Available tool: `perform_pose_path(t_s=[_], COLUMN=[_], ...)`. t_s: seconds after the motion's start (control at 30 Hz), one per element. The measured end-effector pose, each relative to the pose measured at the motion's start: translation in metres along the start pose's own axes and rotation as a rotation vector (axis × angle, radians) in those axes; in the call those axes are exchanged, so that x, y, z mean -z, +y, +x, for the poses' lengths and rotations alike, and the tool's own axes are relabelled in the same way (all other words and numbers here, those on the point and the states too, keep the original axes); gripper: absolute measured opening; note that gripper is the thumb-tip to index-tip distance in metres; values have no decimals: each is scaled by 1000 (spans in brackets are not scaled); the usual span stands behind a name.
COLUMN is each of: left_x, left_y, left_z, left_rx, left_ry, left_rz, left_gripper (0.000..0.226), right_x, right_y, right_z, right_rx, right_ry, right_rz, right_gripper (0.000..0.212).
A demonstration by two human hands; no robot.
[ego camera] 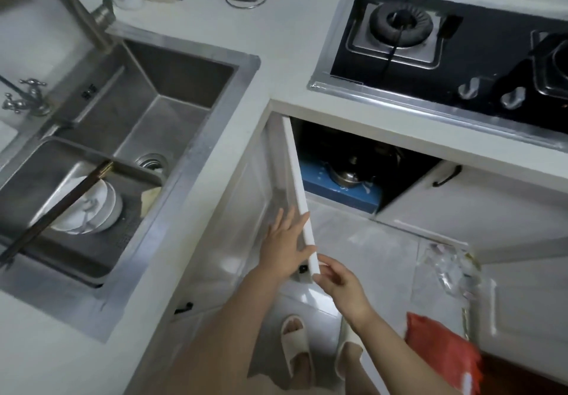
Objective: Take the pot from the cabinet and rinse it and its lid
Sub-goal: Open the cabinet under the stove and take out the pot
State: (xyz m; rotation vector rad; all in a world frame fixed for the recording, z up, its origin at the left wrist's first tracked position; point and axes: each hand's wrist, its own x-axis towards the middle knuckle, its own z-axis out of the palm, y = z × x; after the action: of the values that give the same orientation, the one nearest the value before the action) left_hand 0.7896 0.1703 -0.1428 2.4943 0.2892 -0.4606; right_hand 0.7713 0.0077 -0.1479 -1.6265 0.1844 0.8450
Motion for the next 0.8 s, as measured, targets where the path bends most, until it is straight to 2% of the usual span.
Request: perform_pose_path(t_s=[0.1,0.23,0.37,0.47,0.67,0.8], left_x=[10,23,31,38,46,45], left_y=[-11,-27,-42,-52,-71,-77], left_z=[-7,-15,-21,-26,-35,-39], left_rx=[-12,14,73,70,102,69], left_ry=[-7,-13,21,50,144,208], left_rz=[32,-92,-74,-32,-8,71], left_gripper=[70,70,68,62,51,46], right_x=[-10,-25,-39,-55,-90,-100], right_y=[-4,-14,-15,-24,-36,-53], right_z=[4,10,20,24,38,53], right_rx=[-44,-67,-90,-125,-221,-217], right_ry=[-90,-166,-247,-291,-249,-201], right_rz=[22,-44,-119,-80,91,179], right_gripper=[33,36,45,46,37,43])
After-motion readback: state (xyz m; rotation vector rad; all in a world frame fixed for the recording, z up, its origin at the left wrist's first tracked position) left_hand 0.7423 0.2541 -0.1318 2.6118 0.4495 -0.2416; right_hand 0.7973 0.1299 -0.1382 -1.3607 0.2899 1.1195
